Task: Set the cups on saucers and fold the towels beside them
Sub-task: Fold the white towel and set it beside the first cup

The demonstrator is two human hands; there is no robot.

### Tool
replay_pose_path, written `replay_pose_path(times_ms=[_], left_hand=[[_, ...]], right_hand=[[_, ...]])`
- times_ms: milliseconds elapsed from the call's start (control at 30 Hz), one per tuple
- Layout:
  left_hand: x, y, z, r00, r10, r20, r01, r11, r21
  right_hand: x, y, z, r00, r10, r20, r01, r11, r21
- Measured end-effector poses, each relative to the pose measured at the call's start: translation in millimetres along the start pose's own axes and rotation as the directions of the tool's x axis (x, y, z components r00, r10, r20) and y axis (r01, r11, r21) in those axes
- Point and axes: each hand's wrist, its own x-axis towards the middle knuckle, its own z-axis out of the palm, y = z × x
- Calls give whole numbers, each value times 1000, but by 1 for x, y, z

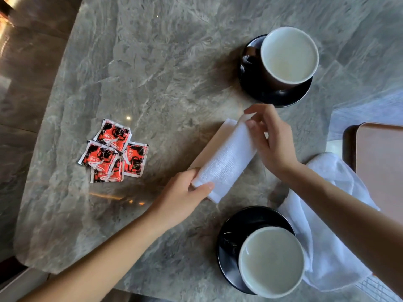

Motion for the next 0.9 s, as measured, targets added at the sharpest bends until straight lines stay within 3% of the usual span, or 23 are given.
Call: replay_pose_path(times_ms=[100, 267, 400, 500, 567, 633, 700, 767, 833, 900], left_hand=[[4, 1, -2, 996, -78, 46, 84, 984, -158], [5, 4, -14, 997, -78, 17, 80, 980, -180], [5, -4, -16, 996, -79, -46, 75, 995, -71], [6, -8, -17, 992, -75, -103, 90, 983, 160], [6, -9, -20, 984, -21, -176, 87, 924, 373], [5, -8, -24, 959, 143, -243, 32, 801, 598], [5, -4, -26, 915, 289, -283, 3, 695, 719], [5, -3, -22, 894, 323, -311, 40, 634, 772], [4, 0, -14, 878, 407, -253, -28, 571, 821], [4, 3, -3, 862, 499, -92, -185, 478, 858]], right_hand=[[3, -1, 4, 1000, 16, 9, -15, 999, -52], [8, -4, 10, 999, 32, 10, -31, 994, -101], [9, -7, 11, 999, 6, 40, 2, 977, -215], [12, -11, 12, 1000, -3, 28, 11, 956, -292], [14, -14, 13, 1000, -9, 16, 14, 944, -329], [16, -16, 14, 1000, -4, 14, 8, 937, -349], [17, -17, 15, 1000, 7, 26, 2, 936, -352], [18, -18, 16, 999, 10, 42, 5, 934, -357], [20, -19, 18, 998, 28, 51, -7, 929, -369], [22, -19, 18, 998, 45, 53, -23, 928, -371]])
